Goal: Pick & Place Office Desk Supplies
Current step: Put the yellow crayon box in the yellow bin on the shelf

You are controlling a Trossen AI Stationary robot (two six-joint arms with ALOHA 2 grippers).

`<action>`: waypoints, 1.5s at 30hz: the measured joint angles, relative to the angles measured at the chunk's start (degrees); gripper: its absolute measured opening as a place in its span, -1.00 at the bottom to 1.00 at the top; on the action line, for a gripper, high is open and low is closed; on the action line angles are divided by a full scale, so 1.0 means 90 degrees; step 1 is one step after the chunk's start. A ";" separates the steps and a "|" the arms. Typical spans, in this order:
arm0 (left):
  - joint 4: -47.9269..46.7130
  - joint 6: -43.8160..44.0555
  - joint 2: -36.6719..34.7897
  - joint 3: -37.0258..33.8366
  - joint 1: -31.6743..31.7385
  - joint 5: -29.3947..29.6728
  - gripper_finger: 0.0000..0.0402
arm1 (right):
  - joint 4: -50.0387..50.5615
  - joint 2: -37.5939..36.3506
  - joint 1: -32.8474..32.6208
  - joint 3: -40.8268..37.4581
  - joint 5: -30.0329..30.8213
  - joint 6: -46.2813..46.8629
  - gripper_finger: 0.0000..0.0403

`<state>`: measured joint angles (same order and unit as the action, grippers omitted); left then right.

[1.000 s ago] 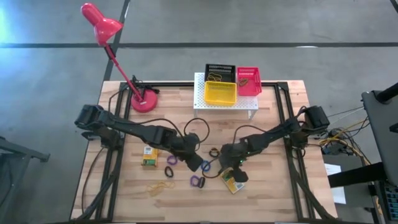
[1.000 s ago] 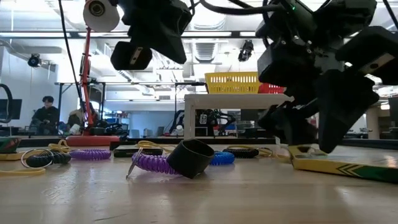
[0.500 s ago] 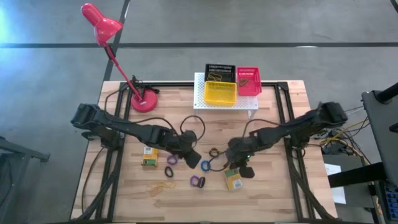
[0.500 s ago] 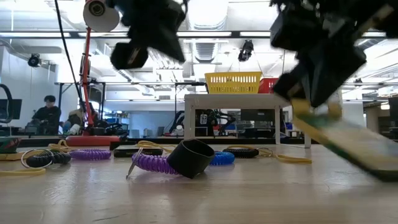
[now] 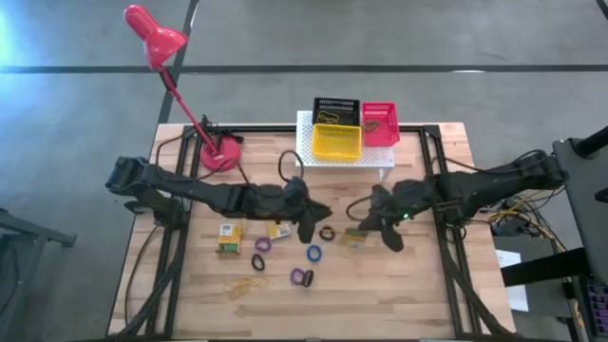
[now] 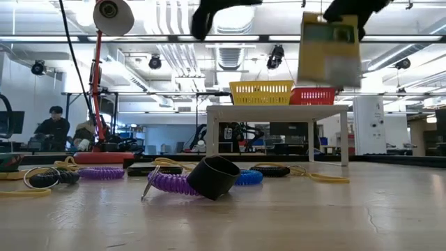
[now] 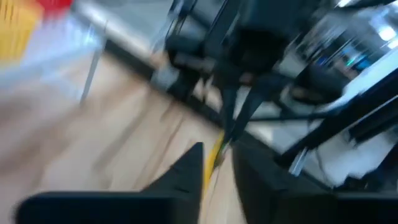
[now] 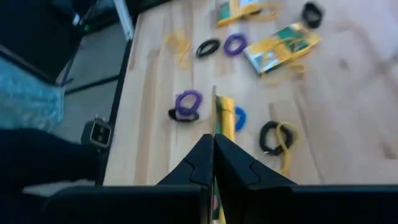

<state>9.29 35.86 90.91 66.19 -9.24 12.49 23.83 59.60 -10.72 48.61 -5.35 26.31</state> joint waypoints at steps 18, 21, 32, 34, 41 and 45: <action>0.1140 -0.1018 0.0421 0.0023 0.0205 0.0005 0.46 | 0.0130 -0.0075 0.0131 0.1443 0.1097 -0.0085 -0.96; 0.1567 -0.1106 0.0531 0.0034 0.0210 -0.0008 0.42 | 0.0148 0.0014 0.0131 0.1603 0.1098 -0.0116 -0.96; 0.2012 -0.1154 0.0677 0.0071 0.0205 -0.0389 0.09 | 0.0141 0.0241 0.0136 0.1943 0.1098 -0.0235 -0.96; 0.2012 -0.1154 0.0678 0.0070 0.0205 -0.0391 -0.03 | 0.0141 0.0243 0.0138 0.1944 0.1098 -0.0237 -0.96; 0.1979 -0.1152 0.0714 0.0070 0.0205 -0.0671 -0.55 | 0.0128 0.0255 0.0138 0.1946 0.1098 -0.0234 -0.96; 0.1650 -0.0969 0.0693 0.0207 0.0200 -0.0964 -0.87 | 0.0186 0.0240 0.0138 0.1946 0.1096 -0.0254 -0.96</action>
<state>24.14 27.14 97.15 68.06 -7.44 3.81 25.50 61.75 -9.47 66.13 4.51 24.03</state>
